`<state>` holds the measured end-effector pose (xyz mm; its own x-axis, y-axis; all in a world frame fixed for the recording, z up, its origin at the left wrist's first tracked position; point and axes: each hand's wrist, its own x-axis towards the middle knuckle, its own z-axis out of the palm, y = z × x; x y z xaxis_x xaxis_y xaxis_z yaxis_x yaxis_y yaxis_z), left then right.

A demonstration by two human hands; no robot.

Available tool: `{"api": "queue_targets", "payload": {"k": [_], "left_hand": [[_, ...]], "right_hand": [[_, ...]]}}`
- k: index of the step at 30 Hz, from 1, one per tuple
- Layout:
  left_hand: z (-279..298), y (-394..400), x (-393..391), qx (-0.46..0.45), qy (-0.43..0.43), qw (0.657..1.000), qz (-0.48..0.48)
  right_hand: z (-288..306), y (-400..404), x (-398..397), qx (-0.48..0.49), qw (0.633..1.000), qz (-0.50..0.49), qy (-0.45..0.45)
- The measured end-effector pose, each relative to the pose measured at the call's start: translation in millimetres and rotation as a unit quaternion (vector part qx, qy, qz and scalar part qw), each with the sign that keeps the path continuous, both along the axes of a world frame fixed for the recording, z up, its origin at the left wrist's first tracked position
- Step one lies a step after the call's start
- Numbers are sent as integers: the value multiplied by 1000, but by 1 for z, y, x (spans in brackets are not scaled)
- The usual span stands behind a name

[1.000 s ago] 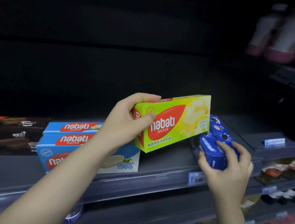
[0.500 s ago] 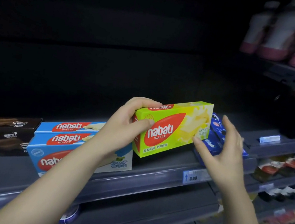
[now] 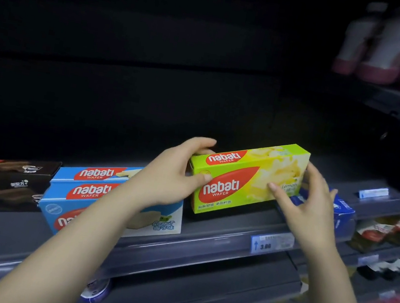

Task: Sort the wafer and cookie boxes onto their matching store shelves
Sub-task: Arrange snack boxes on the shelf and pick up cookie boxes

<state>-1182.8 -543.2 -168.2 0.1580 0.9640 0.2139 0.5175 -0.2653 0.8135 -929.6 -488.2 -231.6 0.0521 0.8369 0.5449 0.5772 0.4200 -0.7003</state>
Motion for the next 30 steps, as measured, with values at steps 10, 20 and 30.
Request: {"api": "queue_targets", "payload": {"k": [10, 20, 30], "left_hand": [[-12, -14, -13, 13, 170, 985, 7], [-14, -19, -15, 66, 249, 966, 0], [-32, -68, -96, 155, 280, 932, 170]], "right_hand": [[-9, -5, -2, 13, 999, 2, -46], [-8, -5, -3, 30, 992, 12, -120], [7, -26, -88, 112, 944, 180, -252]]}}
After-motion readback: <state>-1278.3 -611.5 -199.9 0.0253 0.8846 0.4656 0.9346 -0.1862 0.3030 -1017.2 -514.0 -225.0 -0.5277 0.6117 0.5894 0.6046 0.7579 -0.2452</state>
